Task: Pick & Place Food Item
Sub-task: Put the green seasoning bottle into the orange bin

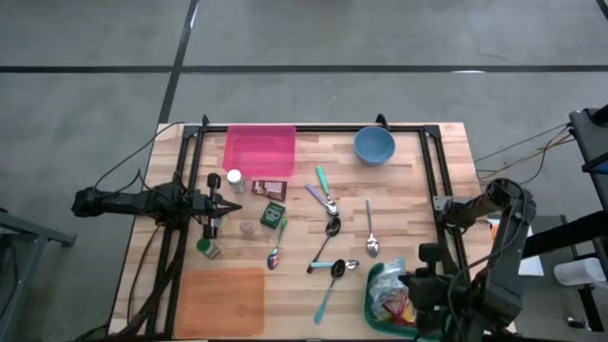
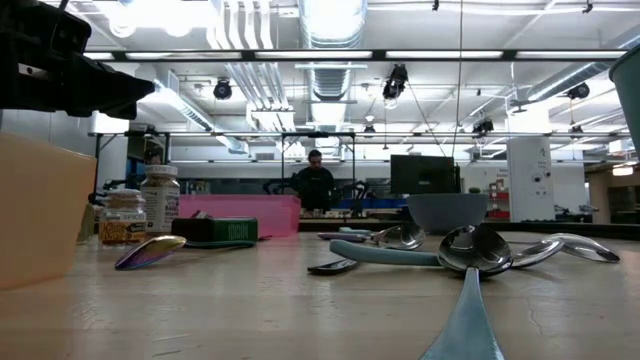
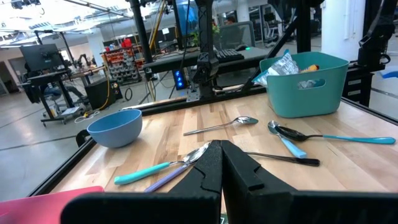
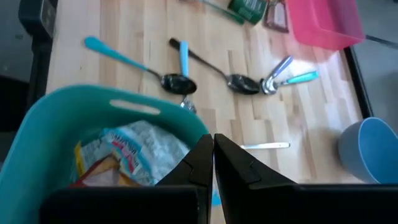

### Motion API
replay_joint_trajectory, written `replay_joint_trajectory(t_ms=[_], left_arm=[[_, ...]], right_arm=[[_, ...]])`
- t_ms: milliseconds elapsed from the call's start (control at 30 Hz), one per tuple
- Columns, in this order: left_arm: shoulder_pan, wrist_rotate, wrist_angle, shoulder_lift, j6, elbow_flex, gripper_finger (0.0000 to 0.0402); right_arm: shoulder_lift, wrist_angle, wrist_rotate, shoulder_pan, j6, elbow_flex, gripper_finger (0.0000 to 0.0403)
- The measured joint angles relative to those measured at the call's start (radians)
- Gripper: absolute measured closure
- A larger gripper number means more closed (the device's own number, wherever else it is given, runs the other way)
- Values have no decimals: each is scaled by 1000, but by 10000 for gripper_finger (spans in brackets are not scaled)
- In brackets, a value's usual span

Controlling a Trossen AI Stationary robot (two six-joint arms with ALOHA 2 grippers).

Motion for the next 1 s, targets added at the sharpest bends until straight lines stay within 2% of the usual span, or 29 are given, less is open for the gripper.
replay_joint_trajectory(t_ms=[567, 767, 1000], left_arm=[[0, 0, 0, 0, 0, 0, 401], [0, 0, 0, 0, 0, 0, 401], [0, 0, 0, 0, 0, 0, 401]], right_arm=[[-60, 26, 66, -33, -9, -1, 391], [-71, 99, 25, -65, -97, -1, 391], [-74, 96, -21, -74, -63, -2, 391]])
